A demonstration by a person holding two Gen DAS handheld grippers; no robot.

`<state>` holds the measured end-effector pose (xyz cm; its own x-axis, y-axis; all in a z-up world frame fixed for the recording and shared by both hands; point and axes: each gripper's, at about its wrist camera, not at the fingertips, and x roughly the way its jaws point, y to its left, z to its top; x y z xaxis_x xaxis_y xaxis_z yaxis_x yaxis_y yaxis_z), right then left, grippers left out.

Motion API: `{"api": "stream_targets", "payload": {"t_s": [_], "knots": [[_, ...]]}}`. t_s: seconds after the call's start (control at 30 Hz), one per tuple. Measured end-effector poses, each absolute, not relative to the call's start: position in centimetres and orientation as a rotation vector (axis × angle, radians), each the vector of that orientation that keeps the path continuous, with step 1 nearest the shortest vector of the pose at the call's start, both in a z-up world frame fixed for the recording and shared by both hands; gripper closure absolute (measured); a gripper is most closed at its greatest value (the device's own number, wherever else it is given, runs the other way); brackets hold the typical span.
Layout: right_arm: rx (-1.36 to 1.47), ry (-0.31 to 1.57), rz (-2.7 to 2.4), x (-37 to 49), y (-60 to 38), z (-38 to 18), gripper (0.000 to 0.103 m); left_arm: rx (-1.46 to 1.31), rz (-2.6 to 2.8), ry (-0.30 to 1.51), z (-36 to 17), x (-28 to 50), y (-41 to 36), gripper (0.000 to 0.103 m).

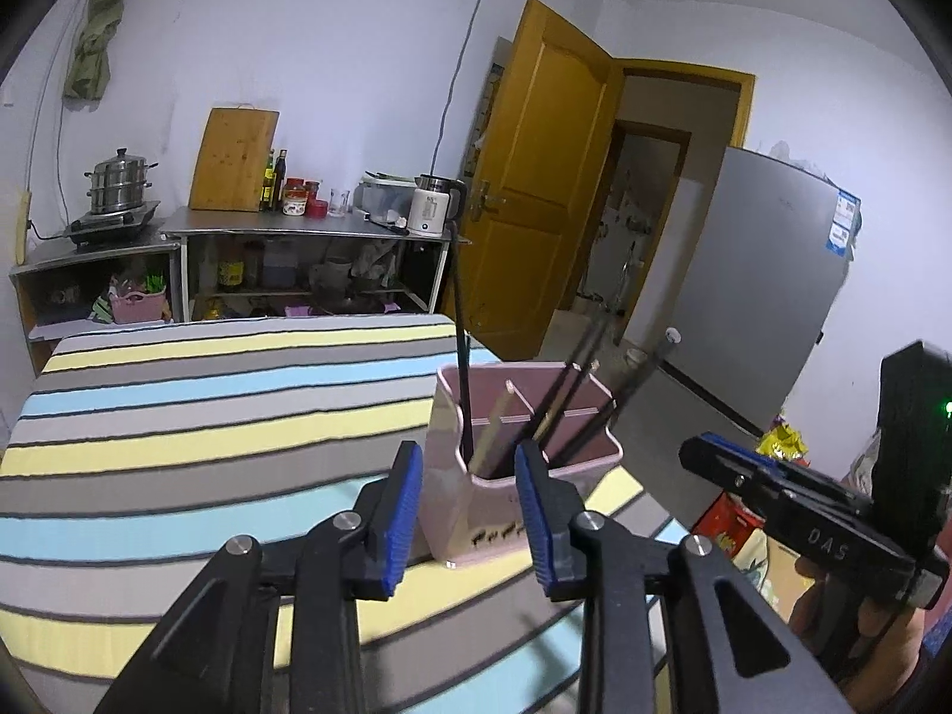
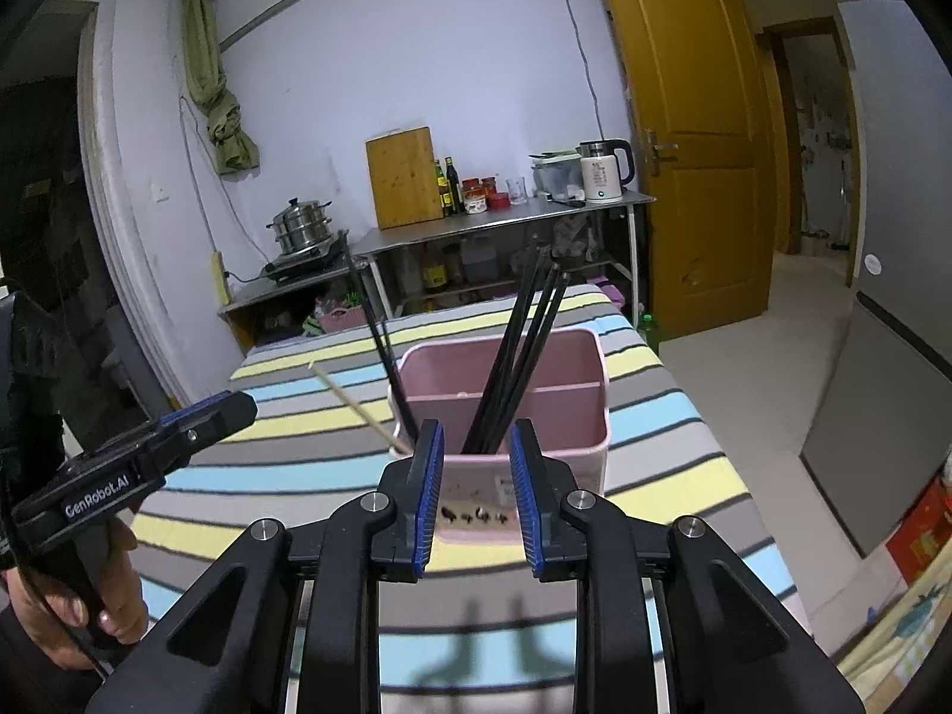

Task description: Organize utensils

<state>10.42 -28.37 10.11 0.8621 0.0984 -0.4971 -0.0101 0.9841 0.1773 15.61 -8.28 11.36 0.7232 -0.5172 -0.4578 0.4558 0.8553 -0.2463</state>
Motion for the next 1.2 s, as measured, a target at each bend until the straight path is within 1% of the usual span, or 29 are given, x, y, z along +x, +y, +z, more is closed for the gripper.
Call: {"api": "stream_targets", "payload": {"t_s": [0.67, 1.2], "knots": [[0.122, 0.552, 0.045, 4.8, -26.3, 5.5, 0.079, -0.065, -0.489, 0.556, 5.2, 8.1, -8.7, 0.069], [0.099, 0.549, 0.029, 3.2, -26.2, 4.2, 0.079, -0.036, -0.47, 0.53, 4.5, 6.4, -8.9, 0.069]]}}
